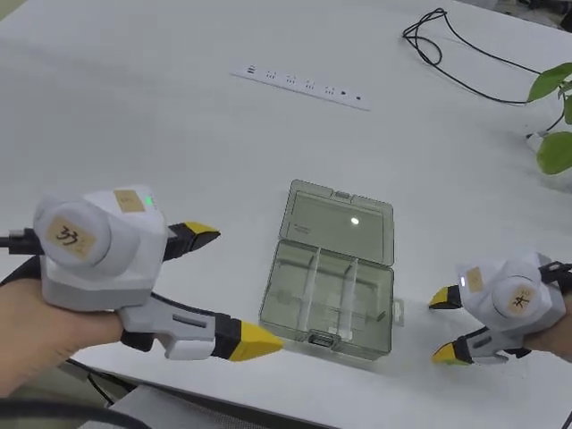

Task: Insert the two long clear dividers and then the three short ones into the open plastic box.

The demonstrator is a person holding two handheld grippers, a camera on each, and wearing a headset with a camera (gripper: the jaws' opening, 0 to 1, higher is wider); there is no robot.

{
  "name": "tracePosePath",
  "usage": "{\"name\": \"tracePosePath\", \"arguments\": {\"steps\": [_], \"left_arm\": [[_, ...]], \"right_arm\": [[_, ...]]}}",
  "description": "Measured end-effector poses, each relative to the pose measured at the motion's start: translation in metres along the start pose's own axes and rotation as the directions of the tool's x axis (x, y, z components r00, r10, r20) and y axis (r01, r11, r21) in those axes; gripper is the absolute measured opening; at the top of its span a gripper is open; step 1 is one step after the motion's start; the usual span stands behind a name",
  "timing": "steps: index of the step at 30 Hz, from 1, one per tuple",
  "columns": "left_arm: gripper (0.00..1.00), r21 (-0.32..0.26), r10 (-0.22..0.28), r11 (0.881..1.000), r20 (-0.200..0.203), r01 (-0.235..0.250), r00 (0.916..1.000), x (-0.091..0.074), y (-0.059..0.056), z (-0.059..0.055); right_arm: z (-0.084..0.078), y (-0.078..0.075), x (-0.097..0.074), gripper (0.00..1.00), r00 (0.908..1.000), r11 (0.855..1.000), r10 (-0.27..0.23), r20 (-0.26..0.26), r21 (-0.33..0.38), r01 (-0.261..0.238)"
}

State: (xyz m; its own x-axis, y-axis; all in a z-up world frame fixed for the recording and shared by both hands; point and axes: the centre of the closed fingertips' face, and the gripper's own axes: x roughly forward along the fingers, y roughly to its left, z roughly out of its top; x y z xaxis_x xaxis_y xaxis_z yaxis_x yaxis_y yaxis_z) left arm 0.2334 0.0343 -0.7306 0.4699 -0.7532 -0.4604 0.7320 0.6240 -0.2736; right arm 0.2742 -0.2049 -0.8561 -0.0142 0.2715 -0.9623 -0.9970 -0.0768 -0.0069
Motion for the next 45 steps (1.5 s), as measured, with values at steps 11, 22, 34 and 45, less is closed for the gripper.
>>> {"name": "tracePosePath", "arguments": {"steps": [11, 22, 34, 45], "left_arm": [[0.96, -0.005, 0.0, 1.0, -0.005, 0.0, 1.0, 0.0, -0.001, -0.002], [0.96, -0.003, -0.001, 1.0, -0.007, 0.001, 1.0, -0.002, -0.001, -0.002], [0.95, 0.004, -0.007, 1.0, -0.006, 0.007, 1.0, -0.002, -0.002, 0.0], [0.95, 0.013, -0.017, 1.0, 0.0, 0.017, 0.9999, -0.001, -0.005, 0.007]], "right_arm": [[0.001, -0.001, -0.001, 0.36, 1.0, 1.0, -0.006, 0.006, -0.001, 0.006], [0.001, 0.0, 0.0, 0.33, 0.9999, 1.0, -0.01, -0.004, -0.014, 0.01], [0.006, 0.001, -0.011, 0.33, 0.9984, 0.999, -0.054, 0.018, -0.001, 0.054], [0.026, 0.002, -0.039, 0.33, 0.9881, 0.991, -0.136, 0.071, 0.016, 0.135]]}}
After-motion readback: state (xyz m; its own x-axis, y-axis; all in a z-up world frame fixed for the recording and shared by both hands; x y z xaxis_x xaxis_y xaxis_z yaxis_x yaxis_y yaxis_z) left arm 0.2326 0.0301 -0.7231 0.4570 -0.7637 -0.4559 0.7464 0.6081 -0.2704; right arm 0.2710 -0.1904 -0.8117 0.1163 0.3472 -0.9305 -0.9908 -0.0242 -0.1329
